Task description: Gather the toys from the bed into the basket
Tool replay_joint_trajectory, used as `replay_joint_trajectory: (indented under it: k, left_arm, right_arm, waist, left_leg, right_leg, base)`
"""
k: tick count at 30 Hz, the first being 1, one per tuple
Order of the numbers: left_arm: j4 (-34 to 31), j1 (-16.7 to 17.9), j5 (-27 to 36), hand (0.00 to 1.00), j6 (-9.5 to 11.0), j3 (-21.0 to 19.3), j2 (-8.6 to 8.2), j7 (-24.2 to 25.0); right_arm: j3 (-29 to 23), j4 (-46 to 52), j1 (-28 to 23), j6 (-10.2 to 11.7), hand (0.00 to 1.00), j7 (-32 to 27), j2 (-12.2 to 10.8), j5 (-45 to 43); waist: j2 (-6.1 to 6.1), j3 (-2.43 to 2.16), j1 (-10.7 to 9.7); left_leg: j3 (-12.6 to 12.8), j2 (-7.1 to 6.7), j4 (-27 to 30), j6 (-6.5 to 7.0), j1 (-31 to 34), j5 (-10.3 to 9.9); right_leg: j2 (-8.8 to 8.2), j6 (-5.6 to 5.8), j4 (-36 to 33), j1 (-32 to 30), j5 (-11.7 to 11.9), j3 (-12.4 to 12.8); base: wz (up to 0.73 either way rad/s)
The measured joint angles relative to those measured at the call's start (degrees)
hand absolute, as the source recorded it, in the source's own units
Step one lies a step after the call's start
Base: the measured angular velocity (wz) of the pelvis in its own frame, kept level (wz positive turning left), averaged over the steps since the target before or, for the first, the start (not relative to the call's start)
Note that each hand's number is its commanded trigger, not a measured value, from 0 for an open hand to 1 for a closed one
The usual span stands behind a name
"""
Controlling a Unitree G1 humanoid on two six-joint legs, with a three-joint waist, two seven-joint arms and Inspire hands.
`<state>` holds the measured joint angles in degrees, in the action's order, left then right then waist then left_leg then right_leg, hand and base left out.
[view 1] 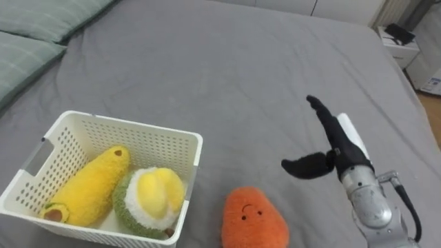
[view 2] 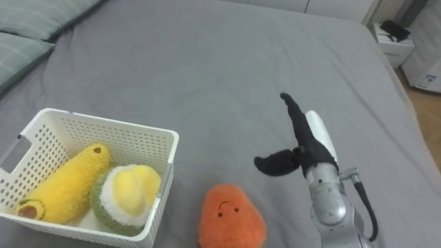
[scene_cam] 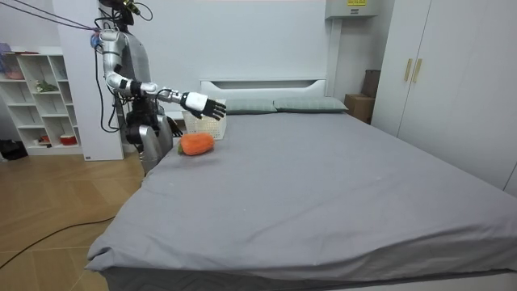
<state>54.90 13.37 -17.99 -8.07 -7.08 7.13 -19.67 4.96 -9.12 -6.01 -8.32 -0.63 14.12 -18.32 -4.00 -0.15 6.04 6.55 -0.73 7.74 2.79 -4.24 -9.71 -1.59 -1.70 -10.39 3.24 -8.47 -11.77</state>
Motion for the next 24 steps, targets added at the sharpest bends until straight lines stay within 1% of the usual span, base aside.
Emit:
replay_joint_trajectory:
  k: [1,4,7,9,11,12,14,16,17,18,19,20,21,22,23,24]
  left_arm:
    - [0.0,0.0,0.0,0.0,0.0,0.0,0.02,0.0]
    - [0.0,0.0,0.0,0.0,-0.1,0.0,0.02,0.0]
    - [0.0,0.0,0.5,0.0,-0.1,0.2,0.08,0.0]
    - [-0.1,0.0,0.5,0.0,-0.1,0.7,0.05,0.0]
    - [-0.5,0.2,0.5,0.0,-0.2,1.2,0.05,0.0]
    - [-1.1,0.3,0.5,0.0,-0.2,1.6,-0.03,0.0]
    - [-1.8,0.1,0.5,0.0,-0.2,1.6,-0.31,0.0]
    - [-2.0,-0.2,0.5,0.0,-0.1,1.6,-0.96,0.0]
    - [-2.0,-0.4,0.5,0.0,-0.1,1.7,-1.07,0.0]
    - [-2.0,-0.6,0.5,0.0,-0.1,1.8,-1.21,0.1]
    - [-2.0,-1.0,0.5,0.0,0.0,1.8,-1.36,0.2]
    - [-2.0,-1.1,0.5,0.0,0.0,1.9,-1.38,0.2]
    - [-1.9,-1.0,0.5,0.0,-0.1,2.4,-1.37,0.2]
    - [-1.9,-0.9,0.5,0.0,0.0,2.9,-1.37,0.1]
    - [-1.9,-0.9,0.5,0.0,0.0,3.0,-1.42,0.1]
    - [-1.9,-0.9,0.6,0.0,0.0,3.4,-1.44,0.1]
  right_arm:
    - [0.0,-1.6,-0.7,-0.1,0.0,0.2,-0.1,0.0]
    - [0.0,-1.9,-2.1,-0.5,0.0,1.8,-0.5,-0.2]
    - [0.8,-4.7,-1.9,-0.2,0.0,2.8,-0.7,-0.2]
    - [1.9,-7.0,-2.0,-0.5,0.0,3.5,-0.8,-0.1]
    - [3.4,-8.6,-2.0,-0.5,0.0,4.8,-1.5,-0.9]
    - [4.5,-8.8,-2.1,-0.8,0.0,5.6,-2.1,-2.3]
    - [6.7,-8.7,-2.0,-1.1,0.0,6.8,-2.9,-4.4]
    - [8.9,-9.4,-1.9,-1.1,0.0,8.0,-3.9,-6.4]
    - [9.3,-9.8,-1.8,-1.1,0.0,8.4,-4.2,-6.7]
    - [9.6,-10.8,-1.6,-1.1,0.0,9.0,-5.0,-6.9]
    - [9.8,-11.5,-1.4,-1.1,0.0,9.5,-5.7,-6.9]
    - [10.1,-12.2,-1.0,-1.0,0.0,9.6,-5.9,-6.9]
    - [10.9,-13.9,0.0,-1.0,0.12,9.6,-6.2,-6.9]
    - [11.8,-15.5,0.7,-1.1,0.67,9.8,-6.2,-6.8]
    - [12.1,-15.8,0.8,-1.1,0.9,10.1,-6.3,-6.8]
    - [12.8,-16.2,0.8,-1.1,1.0,10.4,-6.3,-6.8]
  waist:
    - [0.13,0.09,0.0]
    - [0.5,0.29,-0.3]
    - [0.58,0.29,-0.4]
    - [0.48,0.21,0.1]
    - [0.4,0.17,0.2]
    - [0.1,-0.04,0.4]
    - [0.1,-0.07,0.9]
    - [0.35,0.09,1.8]
    - [0.36,0.1,1.9]
    - [0.56,0.23,2.0]
    - [0.61,0.26,2.2]
    - [0.65,0.28,2.2]
    - [0.73,0.34,2.2]
    - [0.75,0.35,2.5]
    - [0.77,0.36,2.7]
    - [0.76,0.37,3.0]
  left_leg:
    - [0.0,-0.03,0.0,0.04,0.0,0.0]
    - [0.0,-0.07,0.0,0.05,0.1,0.0]
    - [-0.3,-0.09,0.0,0.03,0.1,0.0]
    - [-0.4,-0.12,0.1,0.03,0.2,0.0]
    - [-0.5,-0.11,0.1,0.03,0.6,0.0]
    - [-0.6,-0.11,0.1,0.02,0.9,0.0]
    - [-0.8,-0.11,0.1,0.02,1.2,0.0]
    - [-1.2,-0.13,0.1,0.05,1.5,-0.1]
    - [-1.3,-0.13,0.1,0.06,1.6,-0.1]
    - [-1.7,-0.15,0.1,0.06,1.6,-0.1]
    - [-1.9,-0.15,0.1,0.06,1.7,-0.1]
    - [-1.9,-0.15,0.0,0.06,1.6,-0.1]
    - [-1.9,-0.16,0.0,0.06,1.6,-0.1]
    - [-2.0,-0.18,0.0,0.07,1.6,-0.1]
    - [-2.0,-0.18,0.0,0.07,1.6,-0.1]
    - [-2.0,-0.19,0.0,0.06,1.7,-0.1]
  right_leg:
    - [-0.04,0.04,0.0,0.0,0.0,0.0]
    - [-0.03,0.07,0.3,0.0,0.0,0.1]
    - [0.09,0.19,1.0,0.4,0.0,0.0]
    - [0.11,0.25,1.5,0.5,0.0,-0.2]
    - [0.1,0.27,1.8,0.4,0.0,-0.6]
    - [0.06,0.27,1.8,0.2,0.0,-0.9]
    - [0.04,0.27,1.8,-0.1,0.0,-1.2]
    - [-0.01,0.27,1.8,-0.3,0.0,-1.8]
    - [-0.03,0.28,1.8,-0.2,0.0,-2.1]
    - [-0.05,0.28,1.8,-0.2,0.0,-2.5]
    - [-0.05,0.28,1.8,-0.2,0.0,-2.7]
    - [-0.05,0.28,1.8,-0.2,0.0,-2.7]
    - [-0.05,0.28,1.8,-0.1,0.0,-2.7]
    - [-0.07,0.29,1.7,-0.2,0.0,-2.7]
    - [-0.07,0.28,1.7,-0.2,0.0,-2.7]
    - [-0.08,0.28,1.7,-0.3,0.0,-2.7]
  base:
    - [0.0]
    - [0.0]
    - [0.07]
    - [0.08]
    - [0.07]
    - [0.07]
    - [0.06]
    - [0.09]
    - [0.13]
    - [0.13]
    - [0.1]
    - [0.03]
    - [0.0]
    - [0.0]
    - [0.0]
    - [0.0]
